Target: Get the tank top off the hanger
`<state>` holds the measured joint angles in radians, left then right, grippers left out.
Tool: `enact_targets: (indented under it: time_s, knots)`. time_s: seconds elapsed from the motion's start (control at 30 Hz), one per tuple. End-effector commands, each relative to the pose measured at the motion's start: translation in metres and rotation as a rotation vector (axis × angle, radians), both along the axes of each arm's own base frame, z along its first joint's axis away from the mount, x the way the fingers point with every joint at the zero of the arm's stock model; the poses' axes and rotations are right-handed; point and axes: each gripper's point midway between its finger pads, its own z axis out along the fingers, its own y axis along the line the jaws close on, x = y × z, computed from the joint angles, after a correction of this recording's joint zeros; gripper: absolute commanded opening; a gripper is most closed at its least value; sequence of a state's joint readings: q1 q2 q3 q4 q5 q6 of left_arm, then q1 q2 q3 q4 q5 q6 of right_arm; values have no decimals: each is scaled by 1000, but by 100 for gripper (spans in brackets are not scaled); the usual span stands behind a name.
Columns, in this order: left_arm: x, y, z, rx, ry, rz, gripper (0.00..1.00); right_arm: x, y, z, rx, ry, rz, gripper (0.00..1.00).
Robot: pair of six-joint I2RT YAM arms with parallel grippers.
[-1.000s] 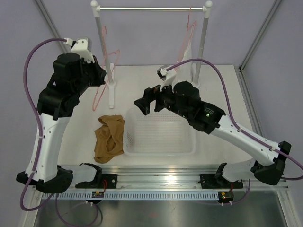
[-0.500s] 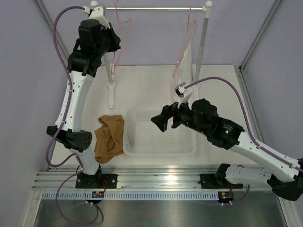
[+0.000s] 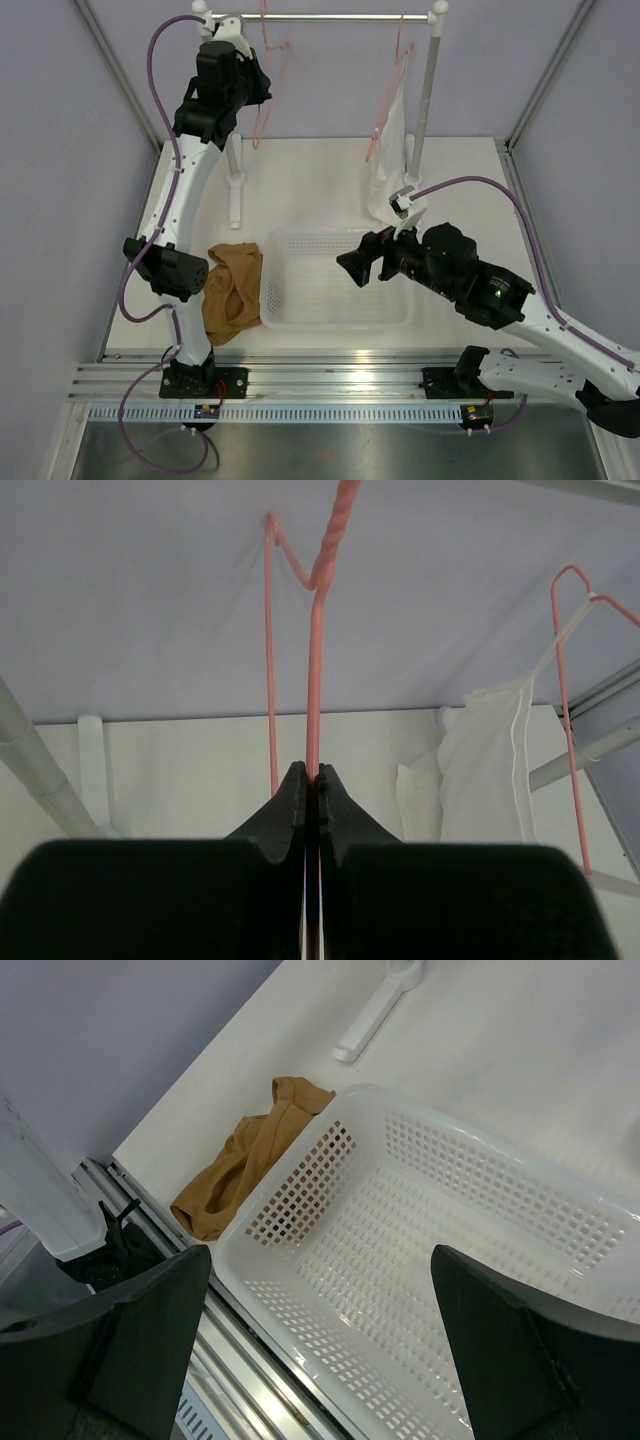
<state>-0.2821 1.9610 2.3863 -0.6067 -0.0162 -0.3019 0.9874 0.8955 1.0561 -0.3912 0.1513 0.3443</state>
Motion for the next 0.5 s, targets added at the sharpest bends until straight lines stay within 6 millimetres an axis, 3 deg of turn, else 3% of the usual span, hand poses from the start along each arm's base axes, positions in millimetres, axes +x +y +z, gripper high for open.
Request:
enact_targets:
  time_s: [0.0,0.1,0.23,0.27,0.3,0.37,0.4,0.43,0.47]
  knots:
    - [-10,6,29,-47,-78,22,0,6,2,0,-14,-13,-20,99]
    - [-18,8,33,-51,-85,24,0,8,8,-1,-23,-15,-2,100]
    - [-28,6,45,-61,-100,-5,53,15,22,-6,-44,-29,18,100]
    - [-32,7,50,-61,-106,-5,88,16,26,-8,-53,-30,30,99]
    - [-37,8,51,-58,-96,-5,99,17,31,-4,-61,-48,49,100]
    - [-55,16,72,-54,-130,2,99,21,48,-14,-101,-41,97,100]
    - [-61,25,72,-45,-119,38,99,24,55,-4,-100,-62,113,99]
    - [-68,30,74,-33,-117,51,99,24,68,-15,-128,-44,159,99]
    - [-91,42,92,-39,-149,71,99,25,75,-15,-133,-49,181,100]
